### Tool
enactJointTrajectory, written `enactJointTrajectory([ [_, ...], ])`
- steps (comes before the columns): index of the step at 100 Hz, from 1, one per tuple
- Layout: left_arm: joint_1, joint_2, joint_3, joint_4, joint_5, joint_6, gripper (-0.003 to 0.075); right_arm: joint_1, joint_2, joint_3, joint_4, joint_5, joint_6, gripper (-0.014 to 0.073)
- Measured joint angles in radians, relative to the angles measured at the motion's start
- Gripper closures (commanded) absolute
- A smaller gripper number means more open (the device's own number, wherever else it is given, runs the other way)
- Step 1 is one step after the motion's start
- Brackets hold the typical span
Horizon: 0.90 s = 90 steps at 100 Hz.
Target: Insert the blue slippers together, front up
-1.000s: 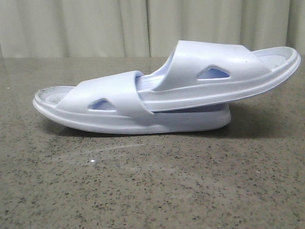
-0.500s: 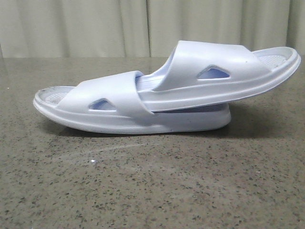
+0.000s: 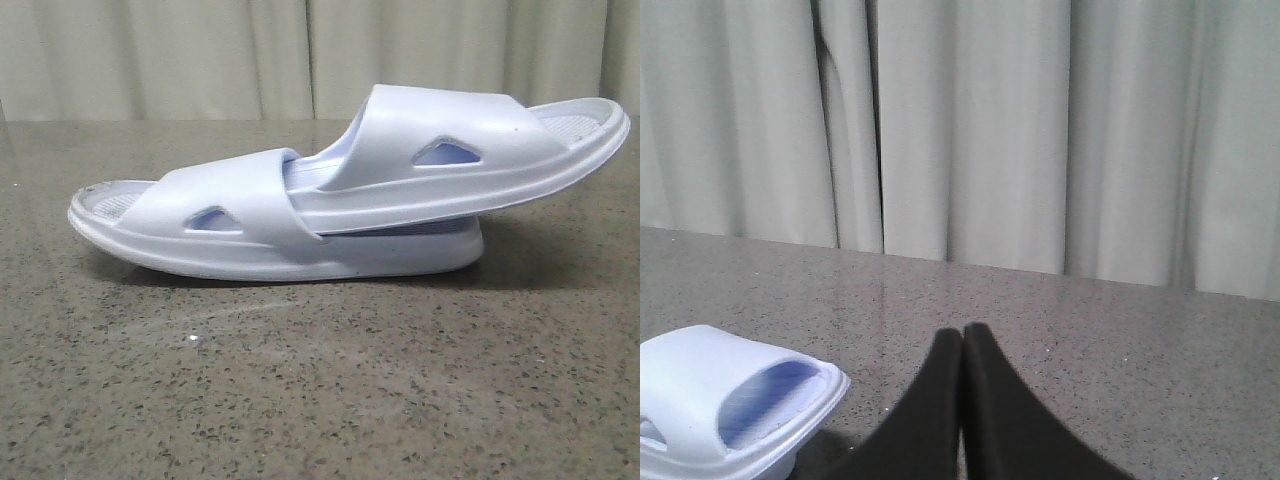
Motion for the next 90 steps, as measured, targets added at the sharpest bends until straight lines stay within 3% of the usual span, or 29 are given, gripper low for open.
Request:
enactJointTrajectory([
  [77,0.000,0.000,0.000,0.000,-0.002,0.000,0.0704,0.000,0.000,0.011,-0.014,-0.005,0.000,0.0701],
  [90,0.000,0.000,0.000,0.000,-0.004,0.000,0.0704,0.000,0.000,0.058,-0.107,-0.041,0.115,0.0701],
])
